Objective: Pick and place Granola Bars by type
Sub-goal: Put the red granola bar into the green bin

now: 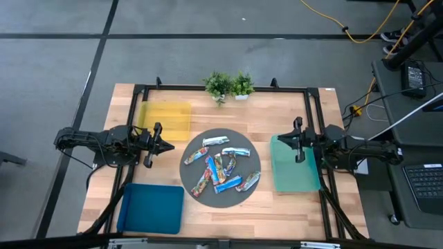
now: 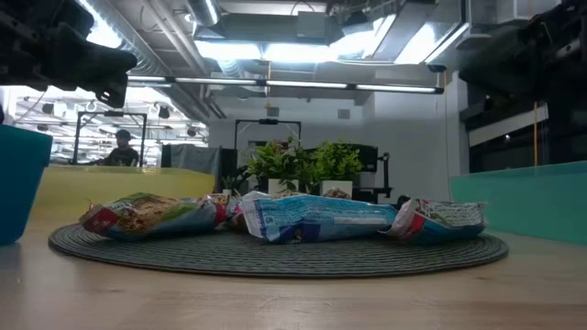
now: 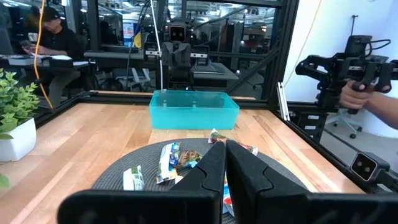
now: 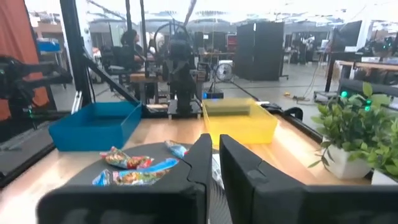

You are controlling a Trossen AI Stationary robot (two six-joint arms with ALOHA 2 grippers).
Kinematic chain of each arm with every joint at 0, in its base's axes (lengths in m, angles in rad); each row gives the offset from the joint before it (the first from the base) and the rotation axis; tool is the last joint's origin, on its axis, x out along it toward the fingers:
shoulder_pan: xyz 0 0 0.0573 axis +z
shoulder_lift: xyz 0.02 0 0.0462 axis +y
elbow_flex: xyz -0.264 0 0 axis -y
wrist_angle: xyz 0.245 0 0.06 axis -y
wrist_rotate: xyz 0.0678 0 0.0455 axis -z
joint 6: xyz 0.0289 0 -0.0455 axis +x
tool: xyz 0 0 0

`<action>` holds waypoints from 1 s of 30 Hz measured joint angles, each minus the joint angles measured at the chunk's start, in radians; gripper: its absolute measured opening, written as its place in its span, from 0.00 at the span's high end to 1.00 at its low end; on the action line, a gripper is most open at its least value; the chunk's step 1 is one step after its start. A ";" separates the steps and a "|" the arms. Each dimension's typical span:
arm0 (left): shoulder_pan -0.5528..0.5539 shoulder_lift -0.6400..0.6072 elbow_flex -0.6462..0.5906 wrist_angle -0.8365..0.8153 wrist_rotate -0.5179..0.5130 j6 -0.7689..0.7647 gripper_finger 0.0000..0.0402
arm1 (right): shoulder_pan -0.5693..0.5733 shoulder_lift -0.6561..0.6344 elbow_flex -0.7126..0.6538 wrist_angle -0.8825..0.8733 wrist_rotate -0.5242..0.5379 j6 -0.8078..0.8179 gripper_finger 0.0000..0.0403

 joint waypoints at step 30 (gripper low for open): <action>0.000 0.000 0.000 0.000 0.000 0.000 0.98 | 0.413 1.162 0.969 -0.679 0.139 0.072 0.46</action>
